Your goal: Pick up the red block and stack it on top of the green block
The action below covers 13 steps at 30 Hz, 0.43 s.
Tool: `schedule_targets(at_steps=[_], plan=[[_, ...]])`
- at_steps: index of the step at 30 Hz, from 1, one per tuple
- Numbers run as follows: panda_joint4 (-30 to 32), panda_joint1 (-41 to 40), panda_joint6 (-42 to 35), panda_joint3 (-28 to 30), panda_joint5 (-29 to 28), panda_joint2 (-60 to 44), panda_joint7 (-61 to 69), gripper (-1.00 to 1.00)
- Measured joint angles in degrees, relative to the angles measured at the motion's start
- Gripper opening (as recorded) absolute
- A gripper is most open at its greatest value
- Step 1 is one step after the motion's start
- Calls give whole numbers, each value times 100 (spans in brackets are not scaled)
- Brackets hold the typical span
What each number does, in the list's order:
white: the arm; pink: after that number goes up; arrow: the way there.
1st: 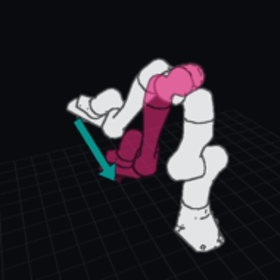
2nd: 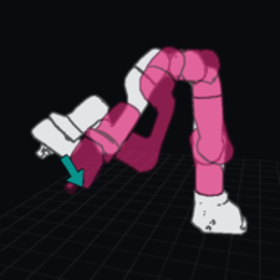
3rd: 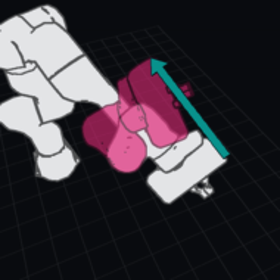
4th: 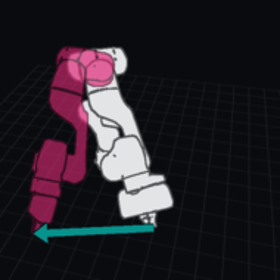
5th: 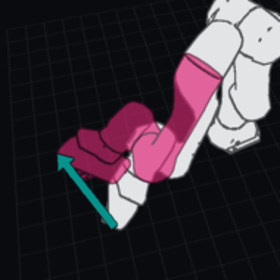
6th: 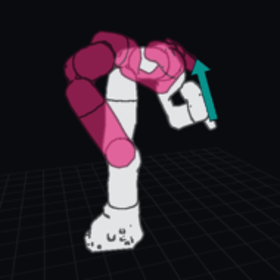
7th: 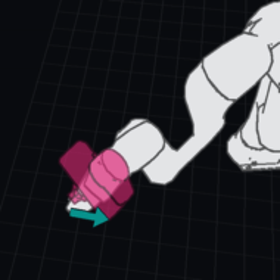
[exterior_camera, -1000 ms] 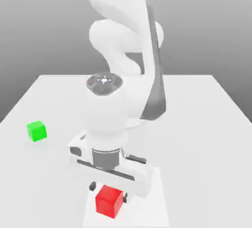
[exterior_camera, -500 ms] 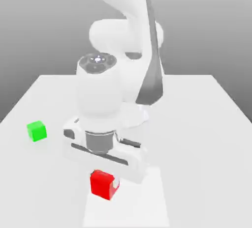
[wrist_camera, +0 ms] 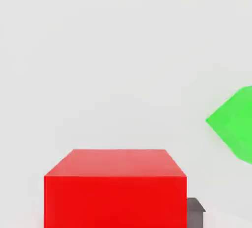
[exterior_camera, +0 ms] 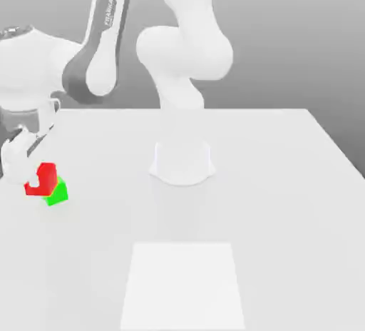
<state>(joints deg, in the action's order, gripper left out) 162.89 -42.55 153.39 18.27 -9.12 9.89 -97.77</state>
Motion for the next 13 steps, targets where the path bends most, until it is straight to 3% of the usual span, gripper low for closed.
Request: schedule_targets(at_steps=[5,10,11,13], plan=[[283,-652,262,379,-17,36,-534,-100],[271,-466,1228,358,991,-990,133,-100],[263,-472,1373,285,1232,-1156,300,100],[263,-460,1373,285,1232,-1156,300,100]])
